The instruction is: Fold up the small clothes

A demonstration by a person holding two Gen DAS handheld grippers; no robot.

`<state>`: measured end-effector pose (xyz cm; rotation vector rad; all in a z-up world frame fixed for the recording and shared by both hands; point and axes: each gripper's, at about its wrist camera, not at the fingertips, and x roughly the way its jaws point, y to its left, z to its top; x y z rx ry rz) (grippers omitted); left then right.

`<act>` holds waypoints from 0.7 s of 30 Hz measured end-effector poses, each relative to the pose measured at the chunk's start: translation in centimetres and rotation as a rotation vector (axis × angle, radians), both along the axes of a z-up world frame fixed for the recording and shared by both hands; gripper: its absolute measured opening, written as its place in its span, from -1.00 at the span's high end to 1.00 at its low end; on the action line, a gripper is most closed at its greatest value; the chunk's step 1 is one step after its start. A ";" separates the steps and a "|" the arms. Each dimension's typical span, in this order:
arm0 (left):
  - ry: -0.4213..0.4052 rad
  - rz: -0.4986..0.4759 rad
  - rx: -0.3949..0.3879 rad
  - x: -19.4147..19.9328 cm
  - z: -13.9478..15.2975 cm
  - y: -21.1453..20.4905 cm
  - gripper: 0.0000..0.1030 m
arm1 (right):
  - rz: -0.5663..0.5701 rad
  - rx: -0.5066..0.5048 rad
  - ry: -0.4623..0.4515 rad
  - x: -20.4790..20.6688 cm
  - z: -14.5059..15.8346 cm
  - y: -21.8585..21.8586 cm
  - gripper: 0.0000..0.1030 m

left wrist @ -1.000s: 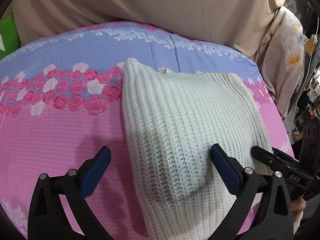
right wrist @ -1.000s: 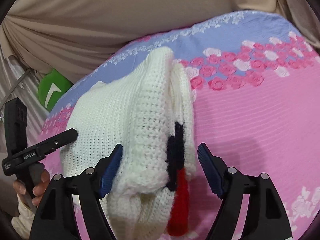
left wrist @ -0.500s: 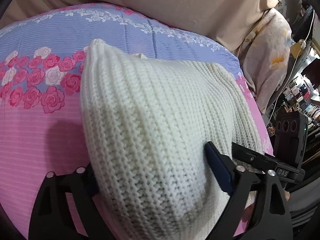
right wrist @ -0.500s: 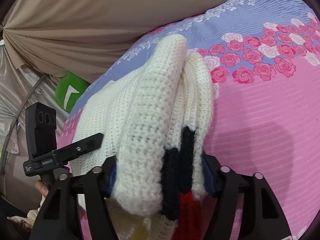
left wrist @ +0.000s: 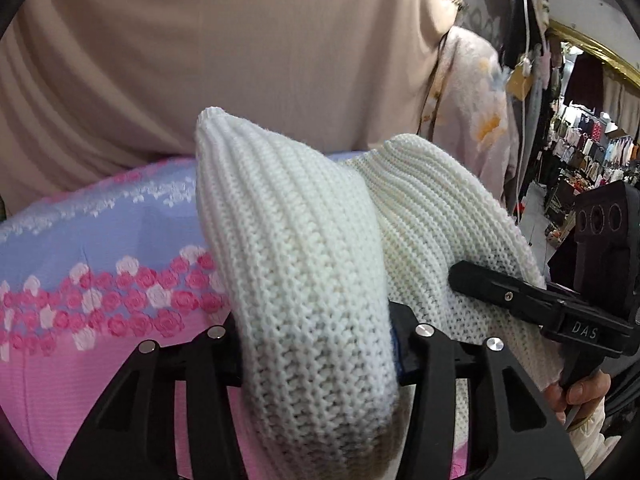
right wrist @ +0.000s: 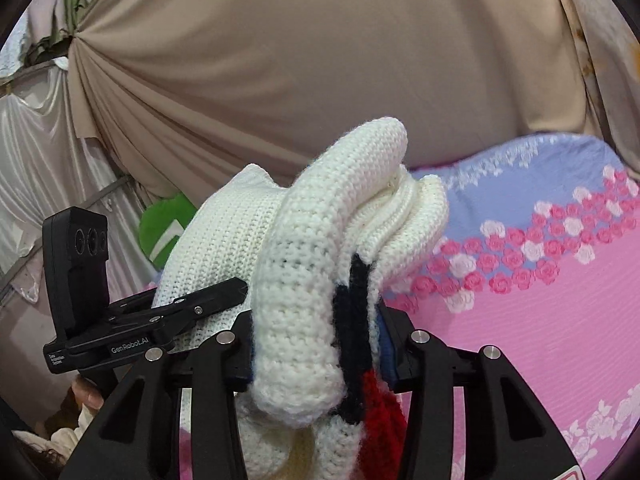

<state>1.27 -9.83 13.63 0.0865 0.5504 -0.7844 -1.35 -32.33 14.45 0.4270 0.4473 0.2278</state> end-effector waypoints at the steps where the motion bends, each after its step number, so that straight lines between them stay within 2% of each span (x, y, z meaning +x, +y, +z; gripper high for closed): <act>1: -0.043 -0.006 -0.020 -0.7 1.5 1.0 0.09 | 0.000 -0.011 -0.047 -0.7 1.5 0.7 0.17; 4: -0.161 -0.002 -0.063 -2.3 5.1 3.6 0.08 | 0.012 -0.042 -0.170 -1.9 5.3 2.8 0.17; 7: -0.259 0.025 -0.083 -3.1 8.1 6.6 0.06 | 0.038 -0.057 -0.253 -1.7 8.2 5.2 0.16; 10: -0.299 0.063 -0.101 -2.6 9.8 9.7 0.06 | 0.073 -0.049 -0.292 -0.2 10.0 7.6 0.16; 13: -0.295 0.095 -0.104 -0.7 10.1 12.1 0.04 | 0.093 -0.028 -0.276 3.0 10.0 9.5 0.14; 15: -0.267 0.115 -0.102 1.3 9.2 13.4 0.03 | 0.102 -0.003 -0.231 6.1 8.8 10.5 0.14; 17: -0.208 0.141 -0.086 4.8 7.0 14.3 0.02 | 0.106 0.010 -0.170 9.3 6.6 11.5 0.13; 19: -0.150 0.171 -0.064 8.2 3.7 14.8 0.01 | 0.113 0.023 -0.085 12.9 3.3 12.6 0.12; 21: -0.074 0.214 -0.023 12.5 -1.3 15.0 0.00 | 0.108 0.019 0.021 16.8 -1.3 13.8 0.08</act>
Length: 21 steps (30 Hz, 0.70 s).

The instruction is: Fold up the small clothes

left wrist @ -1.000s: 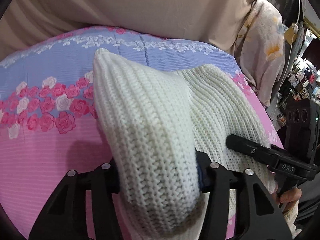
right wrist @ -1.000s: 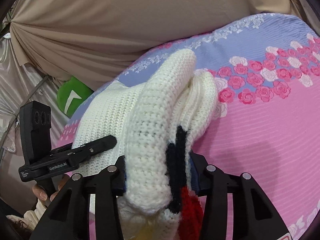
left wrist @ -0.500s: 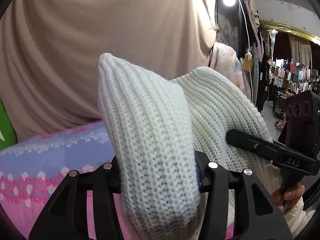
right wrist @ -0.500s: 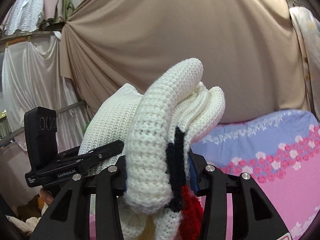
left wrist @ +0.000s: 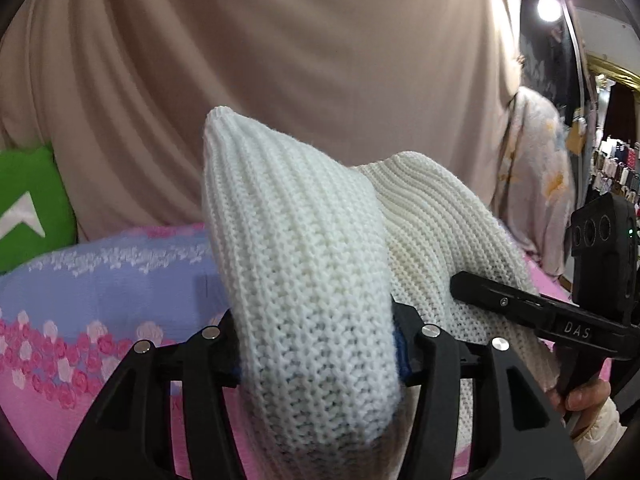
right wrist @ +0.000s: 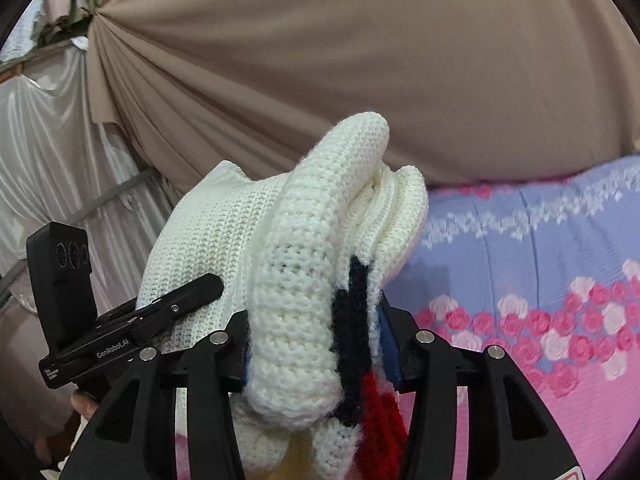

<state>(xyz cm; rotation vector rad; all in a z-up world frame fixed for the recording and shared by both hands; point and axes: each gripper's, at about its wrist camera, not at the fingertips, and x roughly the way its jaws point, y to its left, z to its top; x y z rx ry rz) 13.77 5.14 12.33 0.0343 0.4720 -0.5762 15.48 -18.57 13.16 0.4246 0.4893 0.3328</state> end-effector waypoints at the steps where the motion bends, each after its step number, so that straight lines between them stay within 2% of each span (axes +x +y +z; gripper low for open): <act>1: 0.050 0.019 0.005 1.7 -2.3 0.3 -0.01 | -0.005 -0.008 0.054 1.7 -2.3 0.4 0.07; 3: 0.230 0.076 0.003 5.8 -8.3 1.1 -0.01 | -0.023 -0.039 0.197 4.6 -6.9 0.9 0.07; 4: 0.285 0.115 -0.005 6.8 -10.0 1.7 -0.15 | -0.054 -0.058 0.254 5.3 -8.8 0.7 0.07; 5: 0.284 0.102 -0.094 6.9 -10.8 3.2 -0.15 | -0.032 -0.011 0.221 4.8 -9.0 0.1 0.05; 7: 0.315 0.069 -0.186 6.7 -10.1 5.3 -0.16 | -0.042 0.003 0.202 3.7 -7.7 -0.9 0.03; 9: 0.288 0.084 -0.185 5.7 -8.6 6.3 -0.14 | -0.067 -0.037 0.162 2.4 -5.7 -1.3 -0.05; 10: 0.237 0.098 -0.158 4.8 -7.6 6.7 -0.18 | -0.060 -0.054 0.151 1.9 -4.9 -1.4 -0.08; 11: 0.207 0.100 -0.137 4.5 -7.0 6.8 -0.24 | -0.045 -0.064 0.149 1.8 -4.5 -1.3 -0.17; 13: 0.185 0.082 -0.118 4.2 -6.3 6.6 -0.63 | -0.037 -0.088 0.161 2.3 -4.5 -1.2 -0.33; 15: 0.220 0.062 -0.114 5.2 -6.7 5.9 -0.69 | -0.006 -0.086 0.206 4.2 -5.8 -1.0 -0.51; 18: 0.294 0.063 -0.100 7.3 -8.3 4.9 -0.69 | 0.048 -0.034 0.331 7.8 -9.1 -0.7 -0.51; 20: 0.373 0.042 -0.129 9.0 -9.8 4.9 -0.53 | 0.081 0.014 0.353 9.4 -10.7 -0.5 -0.44; 21: 0.401 0.022 -0.150 9.6 -10.2 4.7 -0.36 | 0.098 0.057 0.341 9.8 -10.9 -0.6 -0.12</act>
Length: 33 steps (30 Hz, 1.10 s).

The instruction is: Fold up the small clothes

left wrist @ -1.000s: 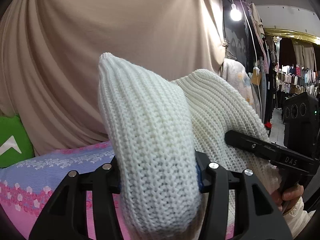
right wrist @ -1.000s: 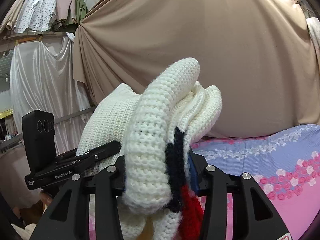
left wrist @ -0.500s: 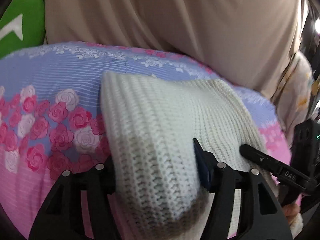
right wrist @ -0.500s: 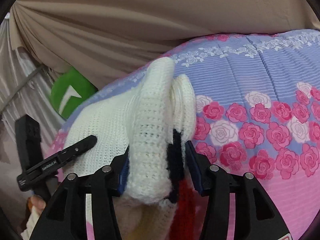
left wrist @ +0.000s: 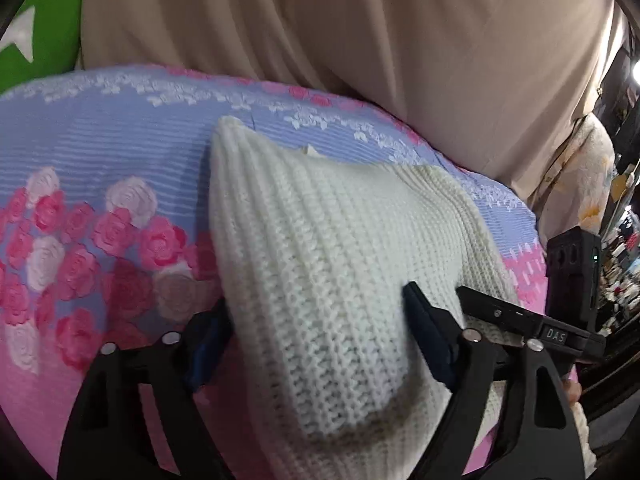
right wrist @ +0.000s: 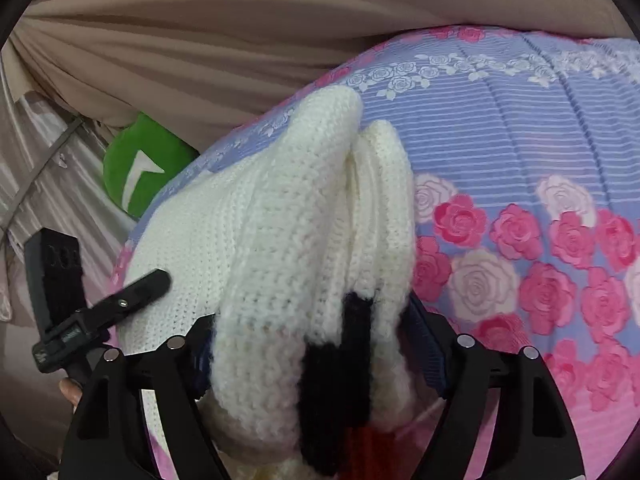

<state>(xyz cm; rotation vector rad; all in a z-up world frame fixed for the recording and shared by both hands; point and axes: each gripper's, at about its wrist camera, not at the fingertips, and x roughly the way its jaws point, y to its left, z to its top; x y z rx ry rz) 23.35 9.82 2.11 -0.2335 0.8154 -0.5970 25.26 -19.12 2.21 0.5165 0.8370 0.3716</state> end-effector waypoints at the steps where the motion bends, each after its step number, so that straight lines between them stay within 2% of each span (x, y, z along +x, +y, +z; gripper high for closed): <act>1: 0.001 -0.007 -0.022 0.2 -0.1 -0.1 -0.25 | 0.007 0.023 -0.006 0.1 0.2 0.0 -0.01; 3: -0.044 -0.013 -0.021 -0.1 0.7 -0.4 -0.07 | 0.002 -0.005 -0.054 -0.5 1.5 0.2 0.20; 5: -0.105 -0.030 -0.032 -0.7 1.9 -0.8 0.02 | -0.001 -0.062 -0.135 -1.9 3.6 0.8 0.23; 8: -0.173 -0.054 -0.045 -1.4 3.2 -1.7 0.02 | -0.039 -0.137 -0.251 -4.0 6.0 1.0 0.23; 10: -0.182 -0.046 0.002 -1.2 2.9 -2.9 -0.04 | -0.068 -0.189 -0.237 -3.5 5.3 0.3 0.20; 12: -0.158 -0.028 0.088 -0.5 1.7 -4.2 -0.08 | -0.087 -0.198 -0.132 -1.7 2.6 -1.1 0.15; 13: -0.162 -0.002 0.124 -0.6 1.2 -4.6 -0.12 | -0.105 -0.174 -0.084 -1.3 1.2 -2.1 0.09; 14: -0.173 0.008 0.125 -0.9 1.2 -4.5 -0.17 | -0.109 -0.115 -0.083 -1.6 0.7 -3.0 0.06; 15: -0.182 0.015 0.120 -1.4 1.6 -4.3 -0.18 | -0.114 -0.087 -0.086 -2.2 0.9 -3.6 0.06; 17: -0.228 0.044 0.136 -3.2 3.0 -3.5 -0.17 | -0.146 -0.148 -0.132 -4.0 2.5 -3.8 0.11; 19: -0.278 0.087 0.188 -5.1 4.3 -3.1 -0.23 | -0.155 -0.235 -0.193 -6.1 4.7 -2.9 0.31; 21: -0.295 0.100 0.212 -6.8 5.1 -2.8 -0.23 | -0.123 -0.278 -0.246 -8.0 6.2 -1.5 0.53; 22: -0.292 0.099 0.219 -7.6 5.3 -2.8 -0.23 | -0.091 -0.291 -0.261 -8.8 6.7 -0.8 0.60; 24: -0.279 0.073 0.249 -8.7 5.1 -3.5 -0.23 | -0.028 -0.317 -0.249 -9.1 6.6 0.6 0.87; 27: -0.237 0.056 0.351 -9.0 3.1 -5.3 -0.12 | -0.003 -0.431 -0.208 -9.2 4.5 1.8 1.00; 29: -0.195 0.095 0.425 -8.4 1.2 -5.8 -0.07 | -0.035 -0.482 -0.170 -9.0 2.9 1.1 1.00; 31: -0.139 0.124 0.421 -7.4 -0.5 -5.1 -0.08 | -0.050 -0.472 -0.153 -8.8 1.8 0.1 1.00; 33: -0.138 0.151 0.407 -7.4 -1.2 -4.8 -0.11 | -0.054 -0.457 -0.151 -8.7 1.5 0.1 1.00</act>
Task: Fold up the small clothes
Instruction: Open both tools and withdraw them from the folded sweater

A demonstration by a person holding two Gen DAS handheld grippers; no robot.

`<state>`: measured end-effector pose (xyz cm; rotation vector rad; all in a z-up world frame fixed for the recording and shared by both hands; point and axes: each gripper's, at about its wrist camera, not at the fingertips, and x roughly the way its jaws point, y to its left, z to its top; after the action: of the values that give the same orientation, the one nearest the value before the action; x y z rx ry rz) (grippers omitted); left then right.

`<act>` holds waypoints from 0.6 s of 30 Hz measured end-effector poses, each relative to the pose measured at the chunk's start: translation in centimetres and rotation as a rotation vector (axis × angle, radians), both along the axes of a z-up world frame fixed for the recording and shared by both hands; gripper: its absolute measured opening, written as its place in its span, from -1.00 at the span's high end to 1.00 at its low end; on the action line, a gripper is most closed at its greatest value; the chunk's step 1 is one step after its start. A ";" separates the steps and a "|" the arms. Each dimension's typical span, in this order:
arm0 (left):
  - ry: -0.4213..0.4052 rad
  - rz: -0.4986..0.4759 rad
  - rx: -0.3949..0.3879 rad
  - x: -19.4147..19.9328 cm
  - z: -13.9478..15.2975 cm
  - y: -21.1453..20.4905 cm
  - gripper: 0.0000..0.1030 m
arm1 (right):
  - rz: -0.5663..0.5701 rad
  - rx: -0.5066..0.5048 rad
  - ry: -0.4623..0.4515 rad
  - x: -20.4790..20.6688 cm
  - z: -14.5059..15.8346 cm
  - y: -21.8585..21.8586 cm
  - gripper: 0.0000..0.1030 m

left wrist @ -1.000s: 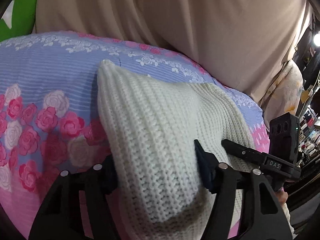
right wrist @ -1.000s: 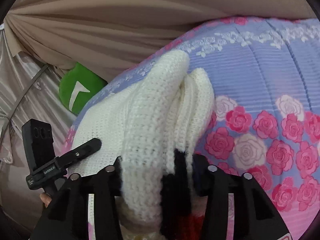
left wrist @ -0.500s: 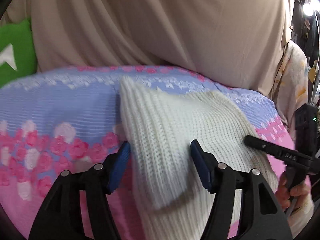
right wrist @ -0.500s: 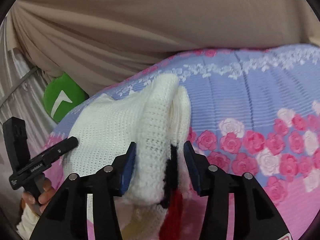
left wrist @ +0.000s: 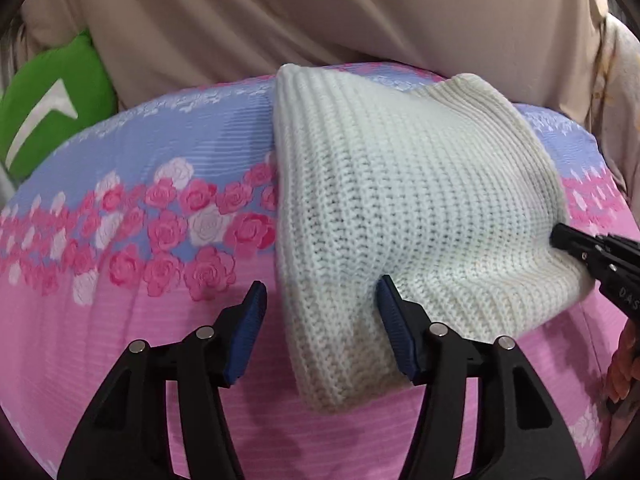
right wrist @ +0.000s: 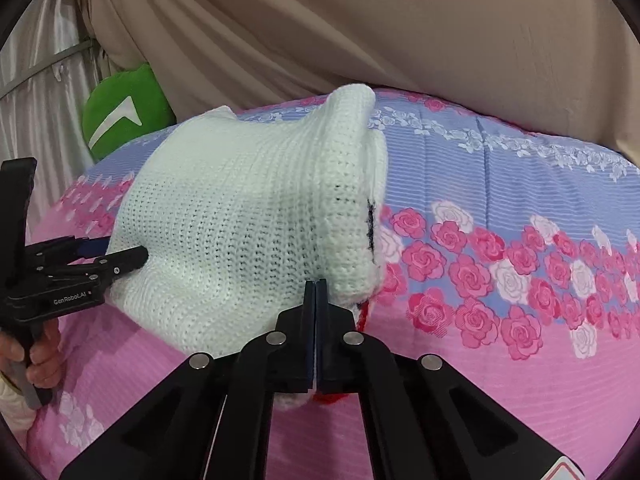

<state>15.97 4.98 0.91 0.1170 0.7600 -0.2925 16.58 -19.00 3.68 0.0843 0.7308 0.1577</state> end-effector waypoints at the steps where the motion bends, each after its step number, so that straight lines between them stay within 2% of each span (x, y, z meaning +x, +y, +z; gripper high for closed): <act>1: -0.017 0.011 0.021 -0.3 0.0 -0.3 -0.12 | -0.007 -0.016 -0.005 0.0 0.0 0.3 1.00; 5: -0.088 0.071 0.081 -2.4 0.3 -1.4 -0.12 | -0.036 0.025 -0.048 -1.4 0.9 0.8 1.00; 7: -0.120 0.094 0.079 -3.9 0.6 -1.8 -0.26 | -0.059 0.024 -0.082 -3.1 1.6 0.9 0.99; 8: -0.132 0.102 0.077 -4.7 0.7 -2.1 -0.30 | -0.076 0.022 -0.097 -4.0 1.9 0.9 0.86; 10: -0.154 0.118 0.067 -6.2 0.6 -2.6 -0.48 | -0.112 0.011 -0.117 -5.7 2.0 1.0 0.81; 11: -0.162 0.126 0.065 -6.8 0.5 -2.9 -0.51 | -0.132 -0.001 -0.120 -6.4 1.9 1.1 0.77; 12: -0.169 0.136 0.059 -7.5 0.3 -3.1 -0.57 | -0.150 -0.014 -0.117 -7.0 1.7 1.2 0.60; 13: -0.170 0.146 0.053 -7.9 0.2 -3.3 -0.72 | -0.172 -0.031 -0.107 -7.7 1.3 1.3 0.48; 15: -0.175 0.166 0.033 -8.5 0.0 -3.5 -0.76 | -0.201 -0.053 -0.089 -8.6 0.3 1.5 0.05; 18: -0.168 0.175 0.019 -9.4 -0.3 -4.1 -0.79 | -0.215 -0.084 -0.053 -9.5 -1.1 2.1 -0.07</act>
<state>6.58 0.89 0.66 0.0908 0.6014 -0.1077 7.08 -16.90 2.54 0.0775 0.6702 -0.0755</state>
